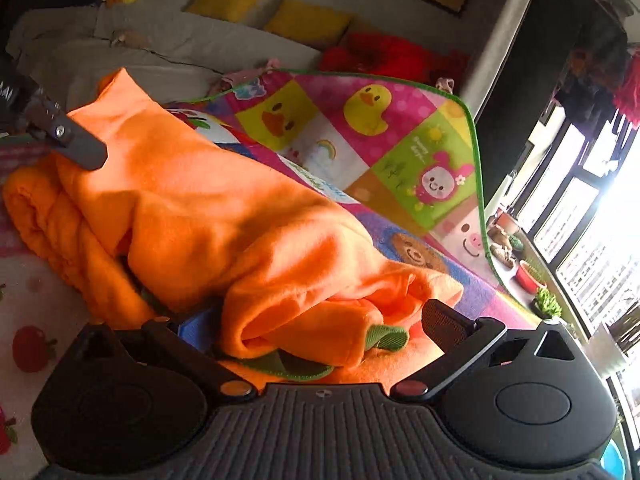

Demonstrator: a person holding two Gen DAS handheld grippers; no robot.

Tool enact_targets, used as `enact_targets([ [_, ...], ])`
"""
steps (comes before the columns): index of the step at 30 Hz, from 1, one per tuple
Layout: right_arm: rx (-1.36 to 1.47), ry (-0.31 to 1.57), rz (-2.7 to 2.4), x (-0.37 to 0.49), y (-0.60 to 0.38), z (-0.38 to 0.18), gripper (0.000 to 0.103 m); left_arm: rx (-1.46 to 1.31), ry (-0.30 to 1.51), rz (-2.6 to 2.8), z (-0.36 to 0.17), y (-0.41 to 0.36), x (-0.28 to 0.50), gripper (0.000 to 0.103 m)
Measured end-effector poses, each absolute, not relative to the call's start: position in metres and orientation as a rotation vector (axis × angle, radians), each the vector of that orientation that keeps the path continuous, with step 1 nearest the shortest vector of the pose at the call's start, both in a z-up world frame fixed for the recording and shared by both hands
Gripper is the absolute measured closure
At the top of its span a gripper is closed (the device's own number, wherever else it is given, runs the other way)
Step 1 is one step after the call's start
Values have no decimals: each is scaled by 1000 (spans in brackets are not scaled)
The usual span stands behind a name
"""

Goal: Fold clothes

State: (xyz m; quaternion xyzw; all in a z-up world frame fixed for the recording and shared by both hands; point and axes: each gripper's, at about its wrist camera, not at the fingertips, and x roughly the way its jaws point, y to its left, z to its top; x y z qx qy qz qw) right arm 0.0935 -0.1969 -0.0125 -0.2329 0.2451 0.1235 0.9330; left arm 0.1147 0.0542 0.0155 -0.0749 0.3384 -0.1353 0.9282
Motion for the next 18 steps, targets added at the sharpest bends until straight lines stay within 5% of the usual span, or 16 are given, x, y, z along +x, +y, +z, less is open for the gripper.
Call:
enact_targets([
  [8, -336, 337, 401, 58, -215, 32, 0, -151, 744, -255, -4, 58, 115, 7],
  [18, -155, 569, 352, 103, -219, -29, 0, -367, 664, -369, 7, 75, 114, 7],
])
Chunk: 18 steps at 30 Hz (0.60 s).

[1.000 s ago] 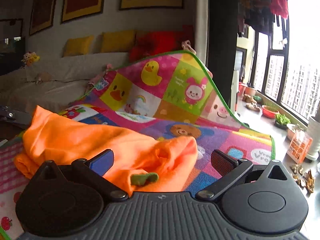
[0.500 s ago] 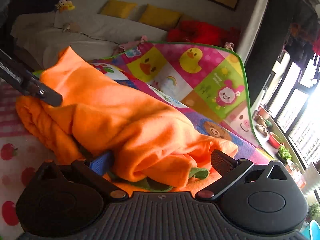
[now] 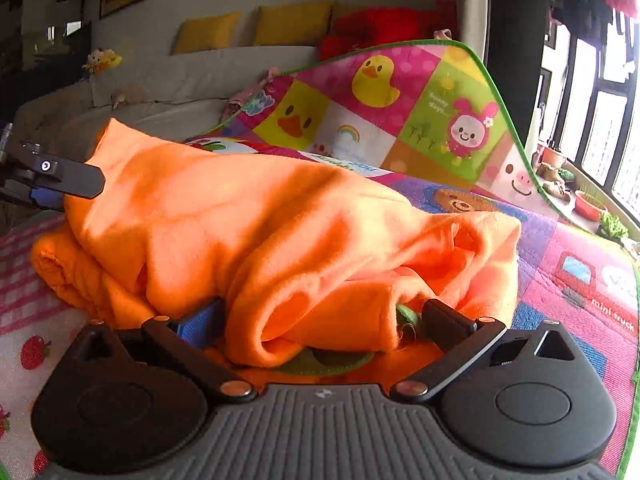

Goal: Fold clothes

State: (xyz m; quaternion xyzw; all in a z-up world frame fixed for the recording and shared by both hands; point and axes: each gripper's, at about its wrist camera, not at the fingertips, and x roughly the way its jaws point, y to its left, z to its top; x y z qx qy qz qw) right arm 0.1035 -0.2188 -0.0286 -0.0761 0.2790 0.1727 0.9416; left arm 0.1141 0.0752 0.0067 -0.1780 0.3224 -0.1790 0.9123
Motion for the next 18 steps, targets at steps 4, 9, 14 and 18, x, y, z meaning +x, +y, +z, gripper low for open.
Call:
enact_targets([
  [4, -142, 570, 356, 102, -221, -30, 0, -402, 626, -332, 12, 76, 136, 8],
  [9, -165, 563, 343, 99, -217, -31, 0, -525, 613, -277, 14, 93, 173, 10],
  [14, -160, 567, 345, 101, -219, -31, 0, -580, 526, -165, 27, 127, 173, 12],
  [18, -143, 580, 350, 104, -221, -31, 0, -510, 478, -92, 42, 141, 156, 10],
])
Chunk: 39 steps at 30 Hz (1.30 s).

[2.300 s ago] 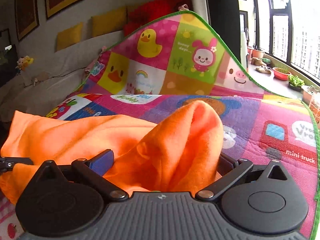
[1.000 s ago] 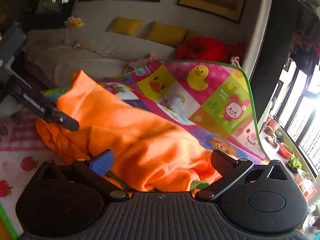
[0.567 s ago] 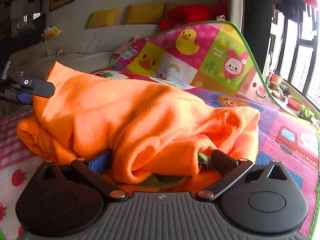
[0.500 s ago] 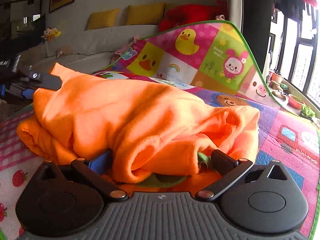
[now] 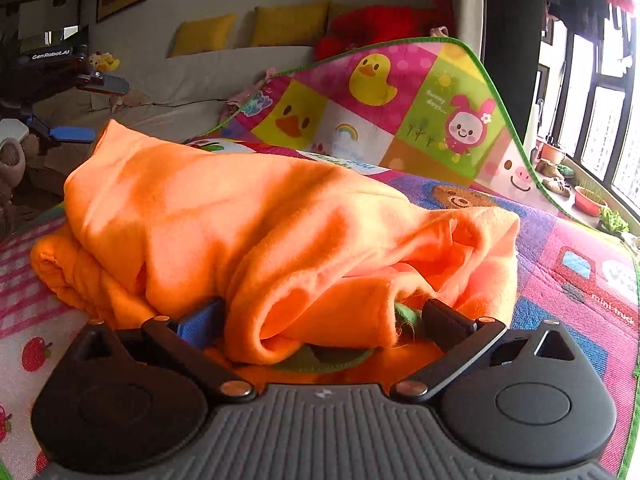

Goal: Fold clothes

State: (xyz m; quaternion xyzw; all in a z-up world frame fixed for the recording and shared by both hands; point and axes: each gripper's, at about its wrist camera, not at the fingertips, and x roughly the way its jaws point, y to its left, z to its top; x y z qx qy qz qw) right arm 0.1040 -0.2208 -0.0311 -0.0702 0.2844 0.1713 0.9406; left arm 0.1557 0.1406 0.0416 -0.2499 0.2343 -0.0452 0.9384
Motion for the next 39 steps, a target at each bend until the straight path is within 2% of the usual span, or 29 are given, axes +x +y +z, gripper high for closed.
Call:
enact_targets([
  [4, -124, 591, 355, 105, -222, -32, 0, -502, 497, -145, 47, 137, 149, 9],
  [10, -122, 593, 355, 104, -223, -32, 0, -377, 436, -330, 57, 89, 143, 8],
  [18, -67, 633, 379, 108, -229, -33, 0, -282, 658, -384, 3, 52, 147, 7],
  [25, 70, 723, 477, 114, -251, -32, 0, -263, 698, -387, -16, 54, 124, 7],
  [28, 61, 691, 460, 95, -256, -19, 0, -266, 708, -400, -15, 54, 114, 7],
  [34, -152, 436, 244, 72, -249, 22, 0, -239, 716, -410, -13, 44, 102, 6],
  [39, -336, 574, 126, 111, -227, -13, 0, -264, 719, -393, -5, 50, 88, 6],
])
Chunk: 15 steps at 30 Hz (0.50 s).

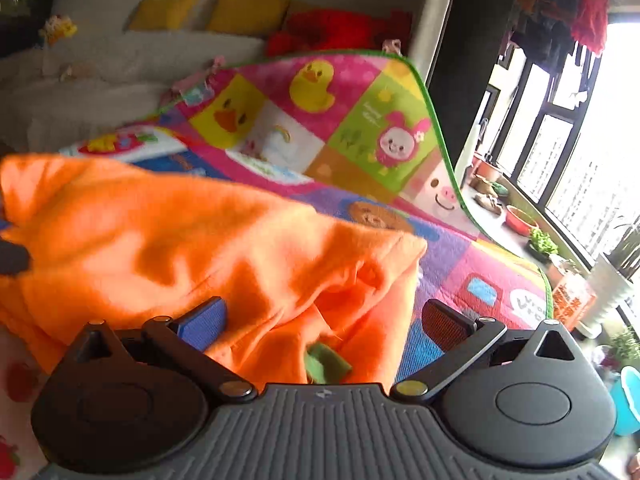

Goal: Fold clothes

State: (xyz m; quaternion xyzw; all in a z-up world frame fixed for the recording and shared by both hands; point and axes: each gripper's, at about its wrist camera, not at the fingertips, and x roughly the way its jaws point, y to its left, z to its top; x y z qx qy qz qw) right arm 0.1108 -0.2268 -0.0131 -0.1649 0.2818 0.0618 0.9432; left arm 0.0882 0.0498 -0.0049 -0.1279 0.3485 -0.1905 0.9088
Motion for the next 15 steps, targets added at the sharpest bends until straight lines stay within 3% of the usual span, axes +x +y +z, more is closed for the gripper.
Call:
enact_targets([
  [7, -408, 437, 110, 91, -213, -20, 0, -321, 661, -247, 15, 92, 63, 6],
  [12, -514, 245, 313, 41, -175, 9, 0, -409, 740, -140, -2, 120, 90, 6],
  [15, -556, 241, 504, 22, -136, 16, 0, -422, 764, -110, -12, 124, 100, 6],
])
